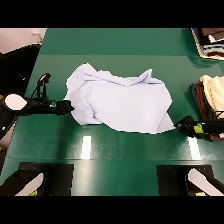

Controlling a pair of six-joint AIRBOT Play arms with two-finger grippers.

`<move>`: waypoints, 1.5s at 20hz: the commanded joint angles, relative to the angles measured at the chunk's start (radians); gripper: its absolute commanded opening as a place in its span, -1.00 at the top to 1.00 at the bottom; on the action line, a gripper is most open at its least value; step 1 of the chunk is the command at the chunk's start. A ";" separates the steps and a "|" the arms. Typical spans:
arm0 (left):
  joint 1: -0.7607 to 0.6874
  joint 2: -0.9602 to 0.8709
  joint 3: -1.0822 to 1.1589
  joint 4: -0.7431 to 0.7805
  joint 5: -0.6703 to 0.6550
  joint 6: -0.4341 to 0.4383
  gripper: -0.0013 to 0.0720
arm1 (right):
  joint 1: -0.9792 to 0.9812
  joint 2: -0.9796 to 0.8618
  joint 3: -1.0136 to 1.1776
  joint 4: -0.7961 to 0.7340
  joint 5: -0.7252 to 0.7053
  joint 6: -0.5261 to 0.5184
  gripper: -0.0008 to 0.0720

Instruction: Fold the shirts.

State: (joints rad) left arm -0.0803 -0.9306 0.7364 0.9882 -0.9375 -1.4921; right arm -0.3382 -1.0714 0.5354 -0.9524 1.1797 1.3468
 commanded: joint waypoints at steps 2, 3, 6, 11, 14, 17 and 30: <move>0.000 0.001 0.001 0.000 -0.014 0.000 0.90 | 0.144 -0.091 0.026 0.019 -0.059 0.000 -0.21; 0.000 0.001 0.001 0.000 -0.019 0.000 0.90 | 0.175 -0.119 0.048 0.019 -0.060 -0.001 0.05; 0.000 0.001 0.010 0.002 -0.051 0.000 0.90 | 0.240 -0.140 0.118 0.015 -0.055 -0.002 0.86; 0.000 0.001 0.256 0.037 -0.225 0.008 0.90 | 0.217 0.060 0.370 0.007 -0.010 -0.003 0.94; 0.000 0.001 0.563 0.039 -0.282 0.008 0.90 | 0.129 0.202 0.614 0.008 -0.010 -0.003 0.94; 0.000 0.001 0.914 0.058 -0.286 0.008 0.90 | 0.039 0.293 0.857 0.007 -0.007 -0.003 0.94; 0.000 0.088 1.385 0.336 -0.246 -0.094 0.90 | 0.036 0.237 1.438 -0.151 0.221 0.015 0.95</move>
State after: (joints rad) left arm -0.0811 -0.8532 2.1574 1.2030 -1.1961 -1.5528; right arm -0.3634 -0.7658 1.8732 -1.0645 1.3079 1.3361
